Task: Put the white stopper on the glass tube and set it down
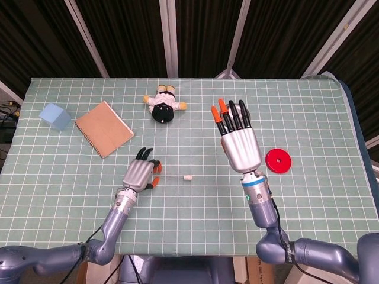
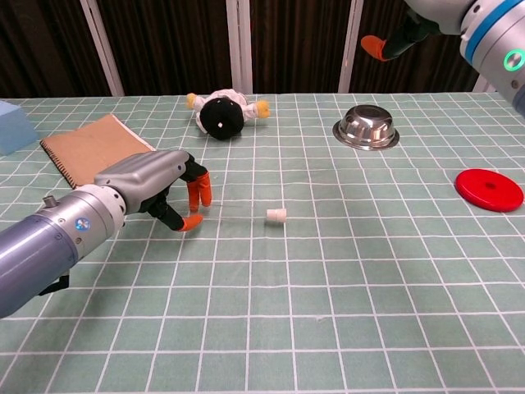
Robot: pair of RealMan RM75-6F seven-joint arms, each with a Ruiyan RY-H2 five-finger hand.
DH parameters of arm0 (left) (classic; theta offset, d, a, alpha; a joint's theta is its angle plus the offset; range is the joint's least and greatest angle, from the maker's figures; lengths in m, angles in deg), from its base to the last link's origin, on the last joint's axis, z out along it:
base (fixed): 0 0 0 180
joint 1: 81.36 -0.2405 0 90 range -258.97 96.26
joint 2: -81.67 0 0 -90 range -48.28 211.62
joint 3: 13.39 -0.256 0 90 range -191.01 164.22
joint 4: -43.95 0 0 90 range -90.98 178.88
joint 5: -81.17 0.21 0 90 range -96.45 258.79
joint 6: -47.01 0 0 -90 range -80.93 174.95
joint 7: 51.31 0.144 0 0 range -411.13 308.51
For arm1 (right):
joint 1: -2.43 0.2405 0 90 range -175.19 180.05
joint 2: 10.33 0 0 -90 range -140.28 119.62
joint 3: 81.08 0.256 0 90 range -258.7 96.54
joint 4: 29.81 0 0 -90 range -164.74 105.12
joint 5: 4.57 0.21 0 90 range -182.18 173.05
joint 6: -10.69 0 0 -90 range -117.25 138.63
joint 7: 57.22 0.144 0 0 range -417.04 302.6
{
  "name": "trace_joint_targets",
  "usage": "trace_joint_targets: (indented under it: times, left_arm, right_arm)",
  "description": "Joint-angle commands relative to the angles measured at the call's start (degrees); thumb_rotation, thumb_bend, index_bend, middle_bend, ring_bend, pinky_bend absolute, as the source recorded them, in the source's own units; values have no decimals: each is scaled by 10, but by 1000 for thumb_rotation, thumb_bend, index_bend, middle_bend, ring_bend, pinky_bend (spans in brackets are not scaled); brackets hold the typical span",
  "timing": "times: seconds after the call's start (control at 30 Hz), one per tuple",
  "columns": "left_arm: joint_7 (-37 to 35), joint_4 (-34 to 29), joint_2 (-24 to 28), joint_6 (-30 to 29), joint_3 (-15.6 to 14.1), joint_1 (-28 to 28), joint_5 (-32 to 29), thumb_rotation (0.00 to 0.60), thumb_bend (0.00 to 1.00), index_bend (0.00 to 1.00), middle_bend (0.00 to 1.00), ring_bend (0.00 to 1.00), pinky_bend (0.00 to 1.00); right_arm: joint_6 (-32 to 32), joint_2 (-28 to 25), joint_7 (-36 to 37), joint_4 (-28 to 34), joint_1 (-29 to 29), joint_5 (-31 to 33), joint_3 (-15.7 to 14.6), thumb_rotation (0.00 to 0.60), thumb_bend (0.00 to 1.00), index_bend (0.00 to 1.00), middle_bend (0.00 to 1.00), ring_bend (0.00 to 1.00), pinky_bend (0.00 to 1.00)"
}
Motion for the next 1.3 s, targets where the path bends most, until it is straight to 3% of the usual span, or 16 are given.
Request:
trace_joint_targets:
  times: [0.03,0.33,0.53,0.8,1.03,1.3]
  left_arm:
    - [19,-8,4,5,0,0,-14,600,650,482,439,78,0]
    - [43,-42,24,-2,0,-7,-35,600,538,380,315,70,0]
    - [30,-79,51,-20,15,-18,-41,600,446,269,214,33,0]
    - [-55,-172,145,-76,24,-64,20,600,299,201,131,0,0]
    - [-148,-255,262,-151,-20,-144,114,600,226,168,89,0,0]
    - [-240,-259,349,-249,-105,-248,213,600,225,165,88,0,0]
  right_arm:
    - [-1,0,3,1,-2,2,-2,600,383,0,0,0,0]
    - [-6,-3,16,8,-14,2,-14,600,383,0,0,0,0]
    - [-16,-16,30,29,-33,5,-24,600,383,0,0,0,0]
    - [-37,-86,96,132,-107,28,-59,600,383,0,0,0,0]
    - [-53,-189,202,196,-197,12,-129,600,384,0,0,0,0]
    - [-87,-261,322,174,-286,-36,-198,600,383,0,0,0,0]
